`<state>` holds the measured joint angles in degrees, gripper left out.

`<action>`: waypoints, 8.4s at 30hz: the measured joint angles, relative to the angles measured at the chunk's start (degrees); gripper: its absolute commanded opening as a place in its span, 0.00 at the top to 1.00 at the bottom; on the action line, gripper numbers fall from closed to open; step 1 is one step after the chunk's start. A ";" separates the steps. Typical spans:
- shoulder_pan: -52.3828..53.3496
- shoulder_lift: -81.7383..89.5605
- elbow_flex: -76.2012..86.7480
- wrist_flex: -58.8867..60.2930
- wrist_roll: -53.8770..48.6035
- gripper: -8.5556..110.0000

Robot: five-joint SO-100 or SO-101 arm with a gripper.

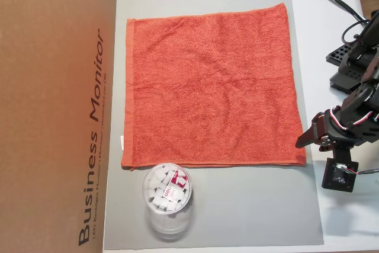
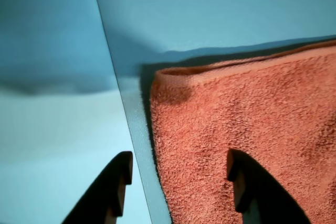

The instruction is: Fold the blanket.

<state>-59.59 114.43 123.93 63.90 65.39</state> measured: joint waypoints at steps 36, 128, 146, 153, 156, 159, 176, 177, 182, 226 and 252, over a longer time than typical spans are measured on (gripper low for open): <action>-2.55 -16.87 0.00 -13.80 -0.09 0.78; 12.13 -6.33 2.37 -21.01 0.00 0.93; 25.05 12.30 2.46 -8.09 0.44 0.93; 29.36 15.29 2.46 -7.91 0.44 0.93; 31.82 15.82 2.46 -7.91 0.44 0.93; 33.31 15.82 2.46 -7.91 0.44 0.93; 49.92 15.73 -2.02 -7.91 0.44 0.93; 50.80 15.12 -2.64 -8.61 0.44 0.93; 53.70 10.02 -7.12 -12.83 3.08 0.93; 74.00 -39.81 -70.40 -17.93 6.06 0.93; 75.94 -58.01 -70.75 -46.76 6.06 0.93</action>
<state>16.35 56.43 53.17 17.14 71.46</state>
